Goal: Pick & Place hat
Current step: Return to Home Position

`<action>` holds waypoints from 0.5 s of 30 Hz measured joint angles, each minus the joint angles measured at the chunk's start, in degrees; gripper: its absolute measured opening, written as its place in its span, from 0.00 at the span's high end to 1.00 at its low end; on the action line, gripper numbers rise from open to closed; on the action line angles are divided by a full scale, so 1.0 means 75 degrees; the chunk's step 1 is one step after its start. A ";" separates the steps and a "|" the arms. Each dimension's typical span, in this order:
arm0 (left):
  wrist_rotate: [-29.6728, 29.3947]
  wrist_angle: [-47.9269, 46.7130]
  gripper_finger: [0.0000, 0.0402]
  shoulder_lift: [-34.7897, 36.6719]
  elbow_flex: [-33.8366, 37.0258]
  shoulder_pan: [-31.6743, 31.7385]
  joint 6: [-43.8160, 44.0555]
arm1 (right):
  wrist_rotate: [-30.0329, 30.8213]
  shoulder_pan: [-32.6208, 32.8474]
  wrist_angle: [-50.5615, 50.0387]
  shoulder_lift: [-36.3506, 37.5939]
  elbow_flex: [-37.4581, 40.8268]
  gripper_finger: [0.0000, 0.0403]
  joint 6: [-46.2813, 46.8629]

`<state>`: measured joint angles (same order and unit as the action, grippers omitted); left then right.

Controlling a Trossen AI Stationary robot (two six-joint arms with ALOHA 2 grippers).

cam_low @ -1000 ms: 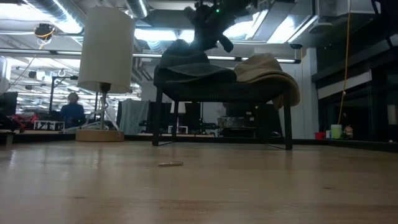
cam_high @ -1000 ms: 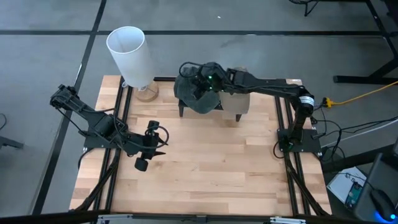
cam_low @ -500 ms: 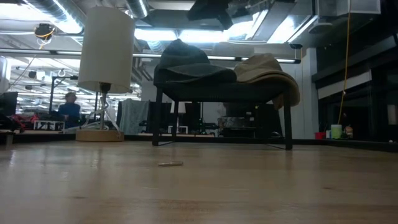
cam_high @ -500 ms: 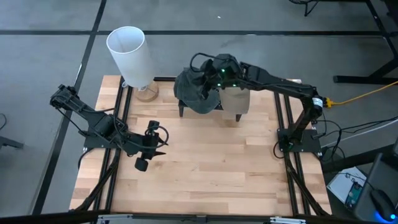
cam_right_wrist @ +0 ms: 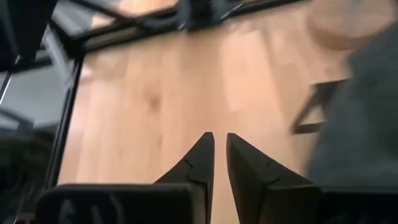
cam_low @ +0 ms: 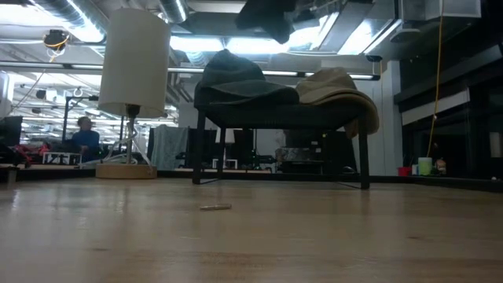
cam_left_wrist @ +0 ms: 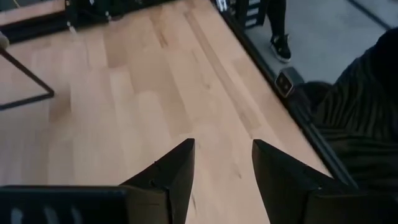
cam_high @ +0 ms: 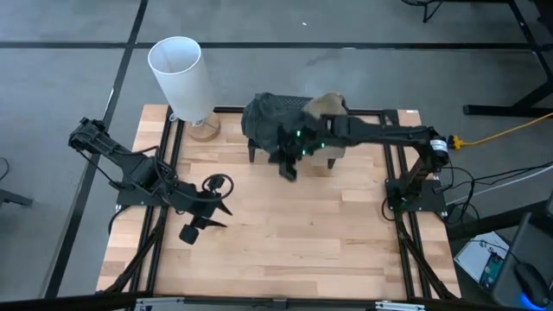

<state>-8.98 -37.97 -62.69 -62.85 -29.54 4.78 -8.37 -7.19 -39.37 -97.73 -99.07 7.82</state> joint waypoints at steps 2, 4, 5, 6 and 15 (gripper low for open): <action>0.0006 0.0174 0.62 0.0025 0.0000 0.0000 0.0002 | 0.0007 0.0349 0.0011 0.0000 0.0197 0.89 -0.0057; 0.0014 0.0234 0.62 0.0019 0.0000 0.0000 0.0003 | 0.0025 0.0702 0.0167 0.0064 0.0513 0.89 -0.0113; 0.0016 0.0244 0.63 0.0017 0.0000 0.0000 0.0013 | 0.0027 0.0861 0.0335 0.0119 0.0732 0.89 -0.0117; 0.0019 0.0262 0.63 0.0017 0.0000 0.0000 0.0052 | 0.0027 0.1020 0.0569 0.0202 0.0986 0.89 -0.0118; 0.0387 0.1413 0.62 0.0655 0.1409 0.0003 0.0287 | -0.0027 0.1690 0.4097 0.2012 0.4573 0.89 0.0512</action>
<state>-6.08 -27.38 -57.78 -52.28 -29.52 6.93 -8.57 5.48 -8.65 -82.64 -64.76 11.66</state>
